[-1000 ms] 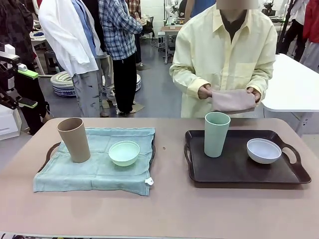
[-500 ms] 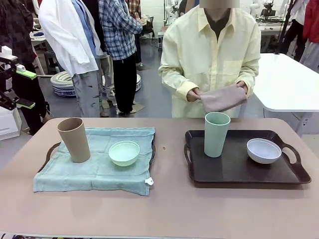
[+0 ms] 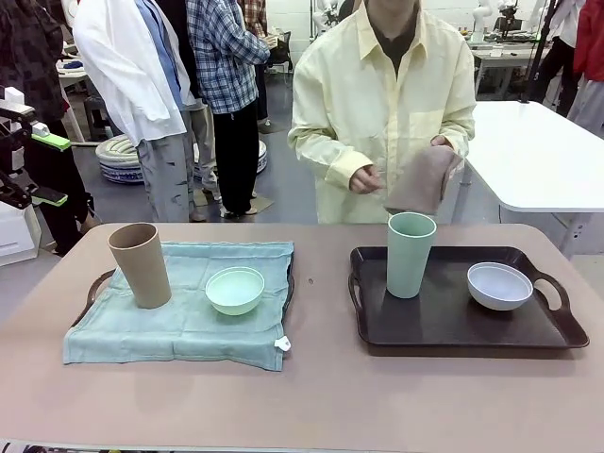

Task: Set up a tray with a mat and arrange the tableware.
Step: Pick up the Picnic Bowl and Reusable plastic cup from the Handle tray in front of the human's position and hold them in the air.

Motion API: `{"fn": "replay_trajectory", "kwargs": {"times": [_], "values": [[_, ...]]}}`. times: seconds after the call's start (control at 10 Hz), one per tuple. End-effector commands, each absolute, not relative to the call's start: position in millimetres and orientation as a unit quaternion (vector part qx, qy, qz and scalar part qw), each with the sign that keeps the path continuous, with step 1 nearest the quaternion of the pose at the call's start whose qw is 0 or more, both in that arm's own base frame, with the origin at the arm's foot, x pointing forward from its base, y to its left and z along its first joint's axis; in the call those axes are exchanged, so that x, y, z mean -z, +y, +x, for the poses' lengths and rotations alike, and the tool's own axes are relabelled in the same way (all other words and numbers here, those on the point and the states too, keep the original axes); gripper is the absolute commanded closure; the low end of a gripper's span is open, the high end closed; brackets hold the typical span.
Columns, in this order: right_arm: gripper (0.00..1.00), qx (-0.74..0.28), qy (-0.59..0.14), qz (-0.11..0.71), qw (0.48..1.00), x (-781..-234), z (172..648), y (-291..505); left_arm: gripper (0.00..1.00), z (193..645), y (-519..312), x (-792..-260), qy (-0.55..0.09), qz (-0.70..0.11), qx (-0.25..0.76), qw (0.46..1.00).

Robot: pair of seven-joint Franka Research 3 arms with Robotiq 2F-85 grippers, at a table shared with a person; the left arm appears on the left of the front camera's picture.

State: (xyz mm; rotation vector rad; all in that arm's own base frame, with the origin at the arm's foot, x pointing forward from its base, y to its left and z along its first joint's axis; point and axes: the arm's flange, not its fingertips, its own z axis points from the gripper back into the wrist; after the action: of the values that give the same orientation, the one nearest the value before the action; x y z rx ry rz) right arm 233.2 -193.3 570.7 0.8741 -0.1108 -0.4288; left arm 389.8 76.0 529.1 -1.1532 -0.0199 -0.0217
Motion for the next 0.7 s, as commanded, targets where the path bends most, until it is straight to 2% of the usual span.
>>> {"fn": "replay_trajectory", "kwargs": {"times": [0.0, 0.6], "values": [[0.0, 0.195, -0.06, 0.434, 0.877, -571.0, 234.0, -191.1, 0.0, 389.7, 76.7, -529.8, -0.01, -0.549, 0.015, 0.836], [0.0, 0.195, -0.06, 0.434, 0.877, -571.0, 234.0, -191.1, 0.0, 389.7, 76.7, -529.8, -0.01, -0.549, 0.015, 0.836]]}}
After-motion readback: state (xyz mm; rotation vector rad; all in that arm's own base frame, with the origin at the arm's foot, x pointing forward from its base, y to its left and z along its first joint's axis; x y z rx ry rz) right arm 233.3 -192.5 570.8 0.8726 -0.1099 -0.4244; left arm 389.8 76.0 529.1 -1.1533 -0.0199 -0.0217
